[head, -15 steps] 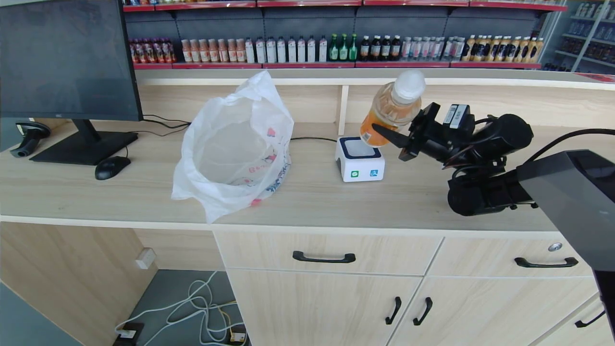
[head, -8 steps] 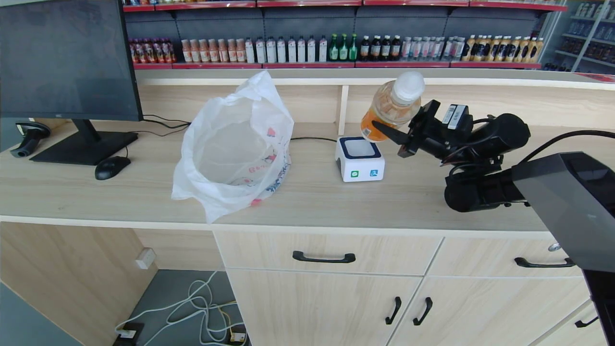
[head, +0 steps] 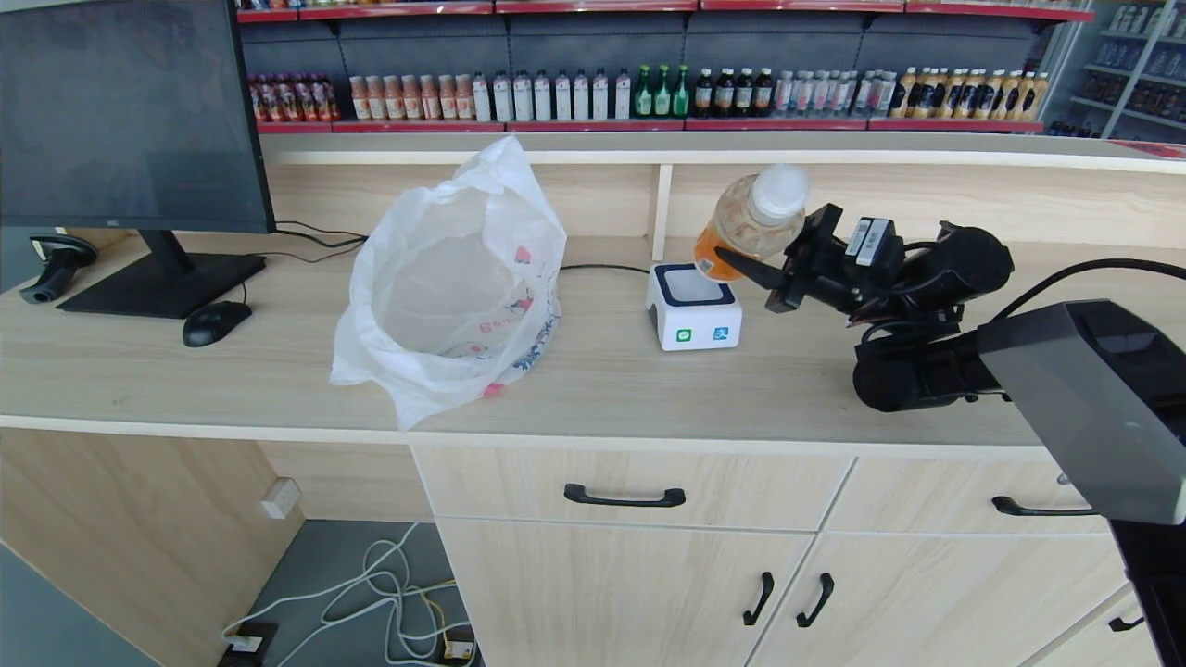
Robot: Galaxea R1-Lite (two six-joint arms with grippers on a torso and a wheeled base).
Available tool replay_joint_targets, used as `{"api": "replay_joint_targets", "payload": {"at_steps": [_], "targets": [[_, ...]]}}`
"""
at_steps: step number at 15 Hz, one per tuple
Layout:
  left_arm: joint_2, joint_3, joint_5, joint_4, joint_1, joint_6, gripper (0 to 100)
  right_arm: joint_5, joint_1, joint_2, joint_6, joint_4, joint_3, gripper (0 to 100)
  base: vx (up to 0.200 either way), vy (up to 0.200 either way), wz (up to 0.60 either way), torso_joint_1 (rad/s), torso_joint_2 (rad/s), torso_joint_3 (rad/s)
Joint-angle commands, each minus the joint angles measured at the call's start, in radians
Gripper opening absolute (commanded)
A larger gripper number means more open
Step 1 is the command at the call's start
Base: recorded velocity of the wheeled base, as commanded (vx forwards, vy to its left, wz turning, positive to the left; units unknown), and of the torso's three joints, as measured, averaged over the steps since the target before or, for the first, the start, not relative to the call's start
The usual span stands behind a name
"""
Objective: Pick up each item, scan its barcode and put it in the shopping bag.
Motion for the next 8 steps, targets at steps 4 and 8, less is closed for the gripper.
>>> {"api": "replay_joint_targets", "payload": {"at_steps": [4, 8], "targets": [[0.0, 0.0, 0.0, 0.0, 0.0, -0.001, 100, 0.003, -0.007, 0.014, -0.04, -0.001, -0.001, 0, 0.0, 0.0, 0.0, 0.0, 0.0, 0.0], [0.0, 0.0, 0.0, 0.0, 0.0, -0.001, 100, 0.031, -0.007, 0.023, -0.065, -0.001, -0.001, 0, 0.0, 0.0, 0.0, 0.0, 0.0, 0.0]]}}
